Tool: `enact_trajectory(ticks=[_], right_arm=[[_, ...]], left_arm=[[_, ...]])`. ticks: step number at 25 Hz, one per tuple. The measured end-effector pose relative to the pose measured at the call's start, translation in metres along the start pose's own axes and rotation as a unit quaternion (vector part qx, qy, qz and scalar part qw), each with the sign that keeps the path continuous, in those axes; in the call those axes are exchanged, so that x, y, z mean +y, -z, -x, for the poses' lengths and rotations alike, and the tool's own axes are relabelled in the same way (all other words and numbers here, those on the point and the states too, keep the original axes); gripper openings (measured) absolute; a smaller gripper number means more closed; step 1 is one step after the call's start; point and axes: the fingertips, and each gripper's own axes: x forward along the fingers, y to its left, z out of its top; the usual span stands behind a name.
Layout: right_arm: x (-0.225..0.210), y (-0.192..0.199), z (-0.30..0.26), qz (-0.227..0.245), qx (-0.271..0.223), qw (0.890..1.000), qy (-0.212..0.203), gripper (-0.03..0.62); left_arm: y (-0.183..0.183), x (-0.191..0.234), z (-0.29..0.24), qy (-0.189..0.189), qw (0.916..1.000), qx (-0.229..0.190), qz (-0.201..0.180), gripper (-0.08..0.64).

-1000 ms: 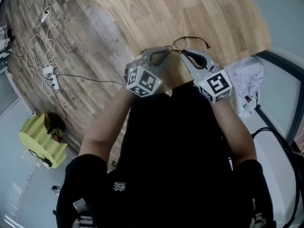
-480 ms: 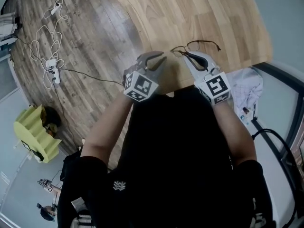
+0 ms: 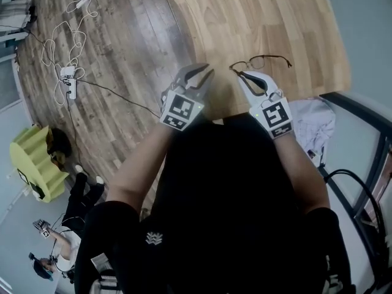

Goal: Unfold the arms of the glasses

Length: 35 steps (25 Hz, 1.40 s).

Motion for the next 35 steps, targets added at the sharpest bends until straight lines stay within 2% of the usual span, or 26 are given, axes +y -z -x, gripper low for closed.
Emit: enact_trajectory(ticks=[4, 9, 14, 18, 25, 30, 35], right_arm=[[0.011, 0.003, -0.002, 0.008, 0.015, 1.0, -0.012, 0.025], [0.018, -0.004, 0.002, 0.014, 0.004, 1.0, -0.013, 0.04], [0.018, -0.016, 0.011, 0.003, -0.032, 0.999, -0.019, 0.045], [0.016, -0.035, 0.028, 0.006, -0.081, 0.996, -0.023, 0.044], [-0.034, -0.048, 0.06, -0.031, -0.126, 0.99, 0.061, 0.044], [-0.059, -0.052, 0.079, -0.059, -0.157, 0.981, 0.095, 0.044], [-0.073, -0.052, 0.095, -0.075, -0.175, 0.974, 0.126, 0.035]], left_arm=[[0.001, 0.0, 0.011, -0.009, 0.9999, -0.004, 0.007, 0.069], [-0.007, -0.002, 0.02, -0.016, 0.9995, -0.017, 0.02, 0.069], [-0.021, -0.003, 0.021, -0.019, 0.9987, -0.033, 0.034, 0.069], [-0.035, -0.001, 0.023, -0.026, 0.9977, -0.046, 0.042, 0.069], [-0.076, 0.007, 0.027, -0.056, 0.9929, -0.088, 0.057, 0.05], [-0.112, 0.009, 0.034, -0.07, 0.9883, -0.122, 0.058, 0.023], [-0.133, 0.003, 0.042, -0.078, 0.986, -0.139, 0.048, 0.009]])
